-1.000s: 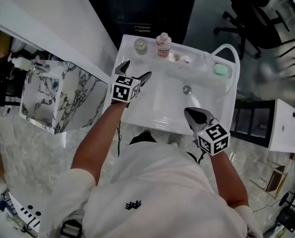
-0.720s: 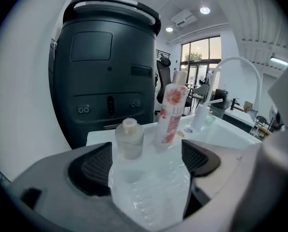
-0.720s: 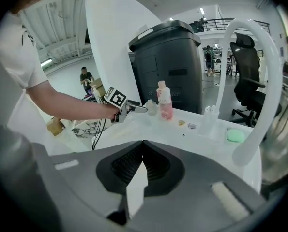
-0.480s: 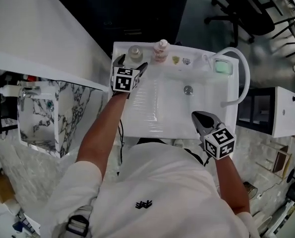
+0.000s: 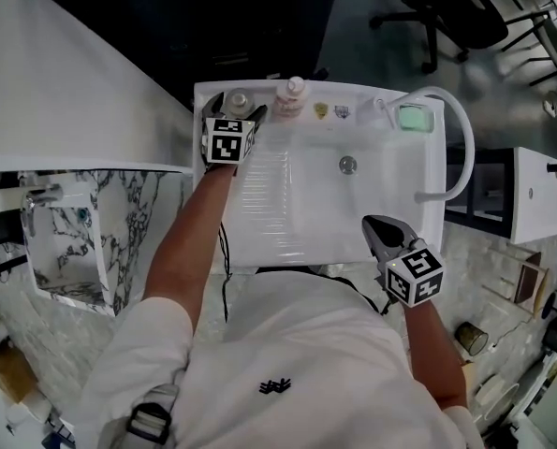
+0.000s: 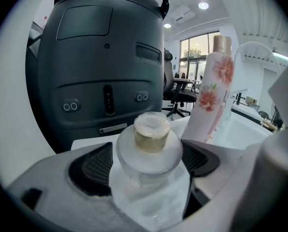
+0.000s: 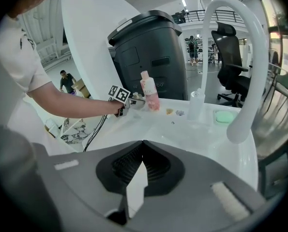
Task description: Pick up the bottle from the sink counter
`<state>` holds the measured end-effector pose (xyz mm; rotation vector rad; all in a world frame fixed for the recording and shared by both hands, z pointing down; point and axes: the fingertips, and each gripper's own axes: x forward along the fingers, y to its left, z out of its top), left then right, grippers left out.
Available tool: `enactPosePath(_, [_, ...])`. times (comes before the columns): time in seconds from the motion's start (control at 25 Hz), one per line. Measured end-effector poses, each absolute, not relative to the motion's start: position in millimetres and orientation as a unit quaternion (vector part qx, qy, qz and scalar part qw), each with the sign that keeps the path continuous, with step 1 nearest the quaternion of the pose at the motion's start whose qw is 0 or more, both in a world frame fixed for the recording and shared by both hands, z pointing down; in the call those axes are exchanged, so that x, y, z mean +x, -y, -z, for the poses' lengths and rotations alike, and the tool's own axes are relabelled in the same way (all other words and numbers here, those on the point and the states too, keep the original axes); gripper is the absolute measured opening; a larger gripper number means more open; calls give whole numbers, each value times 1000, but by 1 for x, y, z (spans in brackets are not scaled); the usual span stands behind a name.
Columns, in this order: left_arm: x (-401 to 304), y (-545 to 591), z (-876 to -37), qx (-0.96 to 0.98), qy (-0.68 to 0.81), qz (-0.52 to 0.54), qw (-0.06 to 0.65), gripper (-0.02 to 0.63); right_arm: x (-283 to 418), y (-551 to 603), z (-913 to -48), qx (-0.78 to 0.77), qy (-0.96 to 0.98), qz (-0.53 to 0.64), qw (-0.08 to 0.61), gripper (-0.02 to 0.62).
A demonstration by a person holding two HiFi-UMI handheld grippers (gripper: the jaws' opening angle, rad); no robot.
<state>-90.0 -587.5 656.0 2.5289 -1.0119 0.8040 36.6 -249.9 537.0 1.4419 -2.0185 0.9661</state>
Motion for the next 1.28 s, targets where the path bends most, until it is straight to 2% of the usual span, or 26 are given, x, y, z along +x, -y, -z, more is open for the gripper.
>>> enactPosePath(0.24, [-82, 592, -665, 879, 355, -282, 150, 412, 45, 244, -543, 533, 726, -364, 236, 12])
enactPosePath(0.36, [-83, 595, -670, 877, 361, -284, 142, 343, 45, 243, -545, 534, 725, -366, 234, 12])
enactPosePath(0.76, [-87, 593, -666, 874, 365, -291, 138, 341, 44, 237, -547, 533, 727, -367, 228, 12])
enactPosePath(1.28, [-95, 572, -620, 883, 358, -273, 138, 339, 48, 215, -537, 534, 738, -352, 218, 12])
